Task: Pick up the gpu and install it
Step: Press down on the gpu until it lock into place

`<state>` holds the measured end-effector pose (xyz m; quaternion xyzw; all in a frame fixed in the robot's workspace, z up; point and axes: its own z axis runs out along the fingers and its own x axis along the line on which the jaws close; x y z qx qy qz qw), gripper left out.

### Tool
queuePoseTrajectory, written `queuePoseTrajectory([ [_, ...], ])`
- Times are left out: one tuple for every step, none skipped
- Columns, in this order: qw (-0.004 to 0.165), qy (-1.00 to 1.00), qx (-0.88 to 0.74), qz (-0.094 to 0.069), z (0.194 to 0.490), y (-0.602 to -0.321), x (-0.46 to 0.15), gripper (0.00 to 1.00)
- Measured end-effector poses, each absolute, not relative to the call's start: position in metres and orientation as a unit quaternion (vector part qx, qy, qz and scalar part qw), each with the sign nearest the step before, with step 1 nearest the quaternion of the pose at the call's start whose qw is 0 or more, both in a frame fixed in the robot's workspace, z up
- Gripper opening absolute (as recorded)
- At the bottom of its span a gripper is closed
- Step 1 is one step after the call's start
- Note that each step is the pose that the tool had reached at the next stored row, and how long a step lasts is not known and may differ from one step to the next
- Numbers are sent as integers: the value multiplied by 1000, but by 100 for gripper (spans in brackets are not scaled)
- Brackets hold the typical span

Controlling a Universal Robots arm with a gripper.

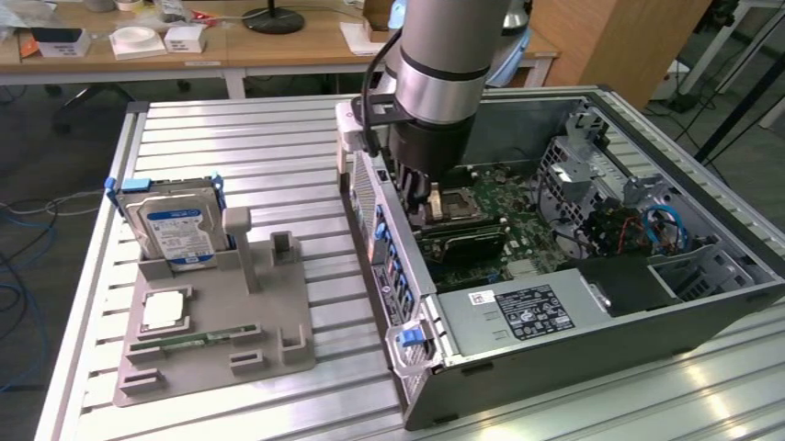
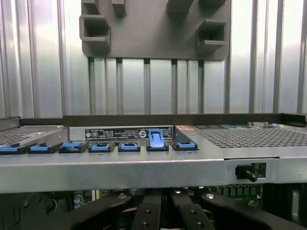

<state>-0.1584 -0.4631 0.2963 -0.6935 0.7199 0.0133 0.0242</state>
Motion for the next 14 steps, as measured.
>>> queuePoseTrajectory([
  [24, 720, -693, 13, 298, -463, -158, 11],
  [24, 720, -693, 13, 299, -463, -158, 11],
  [24, 720, -693, 13, 300, -463, -158, 11],
  [24, 720, -693, 13, 300, -463, -158, 11],
  [24, 720, -694, 13, 301, -463, -158, 11],
  [24, 720, -694, 13, 301, -463, -158, 11],
  [24, 720, -694, 13, 301, -463, -160, 11],
  [24, 720, -694, 13, 301, -463, -160, 11],
  [24, 720, -694, 13, 301, -463, -160, 11],
  [24, 720, -694, 13, 301, -463, -160, 11],
  [24, 720, -694, 13, 301, -463, -160, 11],
  [24, 720, -694, 13, 301, -463, -160, 11],
  [24, 720, -694, 13, 301, -463, -160, 11],
  [24, 720, -694, 13, 301, -463, -160, 11],
])
